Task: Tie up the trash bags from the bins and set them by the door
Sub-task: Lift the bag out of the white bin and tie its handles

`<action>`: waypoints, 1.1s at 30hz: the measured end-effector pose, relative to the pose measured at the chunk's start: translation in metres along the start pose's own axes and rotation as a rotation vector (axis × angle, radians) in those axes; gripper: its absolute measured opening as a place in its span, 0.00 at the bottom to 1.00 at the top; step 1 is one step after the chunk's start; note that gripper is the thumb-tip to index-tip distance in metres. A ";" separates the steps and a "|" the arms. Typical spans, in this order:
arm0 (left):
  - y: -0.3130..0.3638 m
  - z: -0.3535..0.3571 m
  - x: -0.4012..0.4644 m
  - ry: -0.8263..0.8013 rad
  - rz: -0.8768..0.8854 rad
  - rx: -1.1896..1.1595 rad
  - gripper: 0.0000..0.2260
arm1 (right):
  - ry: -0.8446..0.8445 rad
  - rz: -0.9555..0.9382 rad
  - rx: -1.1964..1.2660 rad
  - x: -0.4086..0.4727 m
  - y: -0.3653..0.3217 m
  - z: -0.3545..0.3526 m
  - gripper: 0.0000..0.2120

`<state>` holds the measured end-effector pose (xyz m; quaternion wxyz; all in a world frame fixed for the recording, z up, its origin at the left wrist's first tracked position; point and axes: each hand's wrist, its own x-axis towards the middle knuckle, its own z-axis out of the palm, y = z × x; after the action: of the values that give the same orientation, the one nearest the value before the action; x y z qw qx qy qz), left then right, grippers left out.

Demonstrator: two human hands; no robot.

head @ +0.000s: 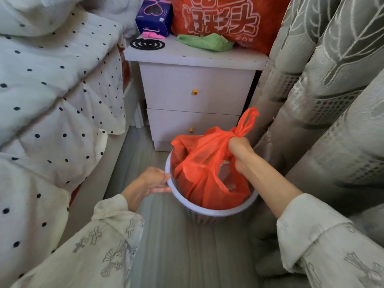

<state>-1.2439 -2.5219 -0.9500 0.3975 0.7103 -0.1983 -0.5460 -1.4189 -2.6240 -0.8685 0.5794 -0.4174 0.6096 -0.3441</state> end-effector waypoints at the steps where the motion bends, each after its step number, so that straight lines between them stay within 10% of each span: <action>1: -0.001 0.001 0.001 0.005 -0.007 -0.007 0.01 | 0.014 0.014 0.052 0.000 -0.001 0.002 0.11; 13: 0.000 0.018 0.001 0.137 0.016 -0.195 0.04 | -0.223 -0.103 0.547 -0.014 -0.075 0.002 0.14; 33: 0.021 -0.010 0.008 0.175 -0.027 -0.424 0.11 | -0.384 -0.253 0.636 -0.117 -0.153 -0.047 0.13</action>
<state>-1.2283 -2.5371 -0.9377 0.5461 0.6583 -0.0342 -0.5170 -1.4513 -2.5838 -0.6772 0.7363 -0.3457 0.2969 -0.5003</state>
